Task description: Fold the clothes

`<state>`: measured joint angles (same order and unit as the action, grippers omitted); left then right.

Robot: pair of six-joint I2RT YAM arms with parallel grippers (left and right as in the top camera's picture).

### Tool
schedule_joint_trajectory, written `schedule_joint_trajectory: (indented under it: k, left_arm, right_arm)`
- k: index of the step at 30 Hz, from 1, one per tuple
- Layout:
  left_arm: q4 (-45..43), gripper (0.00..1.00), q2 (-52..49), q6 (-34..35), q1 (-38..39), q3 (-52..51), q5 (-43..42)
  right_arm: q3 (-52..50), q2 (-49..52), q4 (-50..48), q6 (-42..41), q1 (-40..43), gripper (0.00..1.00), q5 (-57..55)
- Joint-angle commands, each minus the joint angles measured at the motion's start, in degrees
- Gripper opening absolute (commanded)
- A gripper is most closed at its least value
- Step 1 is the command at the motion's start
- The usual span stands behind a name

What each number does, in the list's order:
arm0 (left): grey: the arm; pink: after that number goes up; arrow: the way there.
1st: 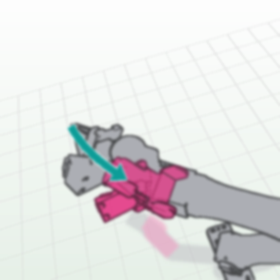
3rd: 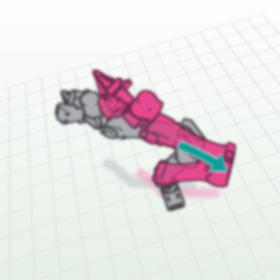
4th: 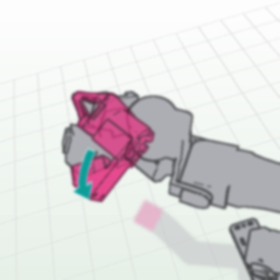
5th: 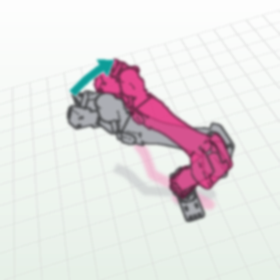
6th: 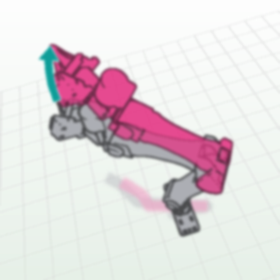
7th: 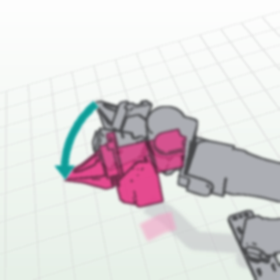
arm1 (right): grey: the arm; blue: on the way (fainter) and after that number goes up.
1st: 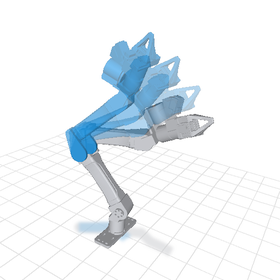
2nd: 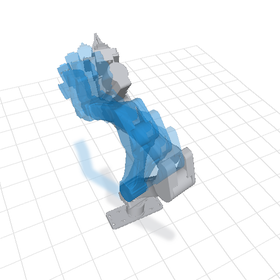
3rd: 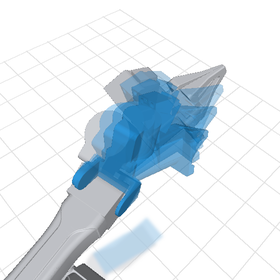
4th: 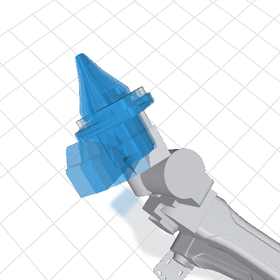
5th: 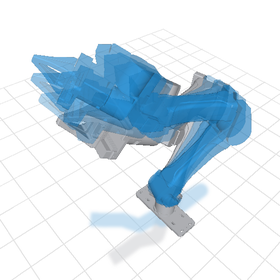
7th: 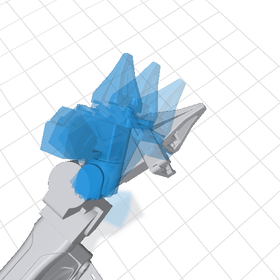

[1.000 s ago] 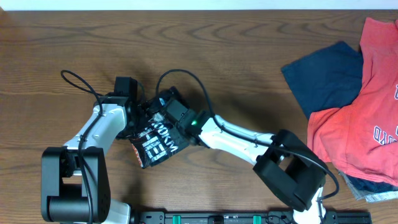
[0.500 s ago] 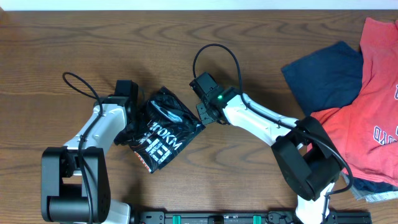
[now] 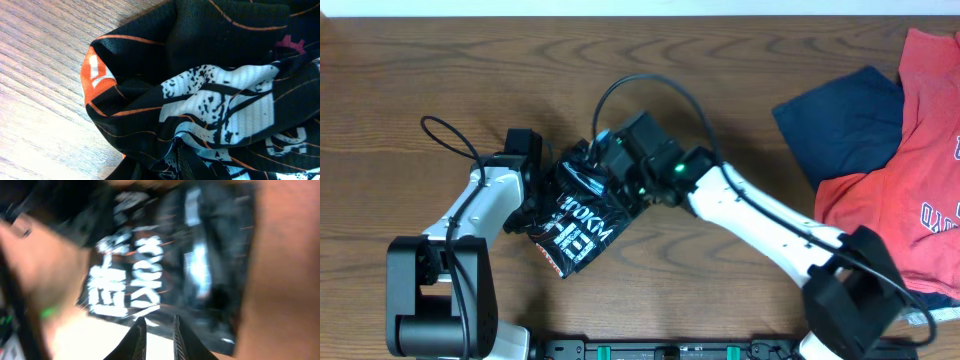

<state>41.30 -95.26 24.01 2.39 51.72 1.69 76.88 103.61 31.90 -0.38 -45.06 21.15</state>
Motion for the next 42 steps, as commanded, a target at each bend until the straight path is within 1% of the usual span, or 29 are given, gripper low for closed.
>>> schedule_joint_trajectory:
  k: [1,6,13,15,18,23,26,28,30,32,34,38,42]
  left_arm:
    - [0.37,0.22,-0.52,-0.09,-0.24,-1.03,0.22]
    - [0.31,0.22,-0.52,-0.09,-0.24,-1.05,0.22]
    - [0.42,0.22,-0.52,-0.09,-0.24,-1.05,0.22]
    - [0.39,0.22,-0.52,-0.09,-0.24,-1.05,0.22]
    - [0.39,0.22,-0.52,-0.09,-0.24,-1.05,0.22]
    - [0.42,0.22,-0.52,-0.09,-0.24,-1.05,0.22]
    - [0.42,0.22,-0.52,-0.09,-0.24,-1.05,0.22]
    - [0.42,0.22,-0.52,-0.09,-0.24,-1.05,0.24]
    - [0.42,0.22,-0.52,-0.11,-0.24,-1.05,0.22]
    - [0.39,0.22,-0.52,-0.09,-0.24,-1.05,0.22]
    - [0.26,0.22,-0.52,-0.11,-0.24,-1.05,0.24]
    - [0.00,0.23,-0.52,-0.09,-0.24,-1.05,0.22]
    - [0.00,0.23,-0.52,-0.09,-0.24,-1.05,0.24]
  right_arm:
    - [-0.24,4.07,-0.48,3.50,-1.95,0.17,5.51]
    - [-0.24,8.61,-4.63,3.48,-3.65,0.18,5.73]
    - [-0.24,13.14,-9.53,2.99,-2.54,0.15,-0.79]
    - [-0.24,14.19,-10.36,2.71,-1.51,0.13,-3.21]
    - [-0.24,14.69,-11.72,-0.22,0.28,0.13,-8.13]
    - [-0.24,14.69,-14.60,-2.99,4.92,0.16,-13.07]
    - [-0.24,14.69,-14.58,-7.13,8.28,0.16,-16.13]
    - [-0.22,14.69,-14.51,-9.16,10.29,0.16,-14.73]
    - [-0.15,14.38,-14.34,-9.27,11.85,0.17,-9.25]
    - [-0.07,13.42,-14.34,-9.22,12.50,0.22,-3.63]
    - [0.04,11.37,-14.60,-9.20,12.52,0.25,-1.03]
    - [0.28,6.36,-15.85,-5.77,10.71,0.25,1.46]
    - [0.24,5.66,-16.11,-3.13,7.98,0.25,6.45]
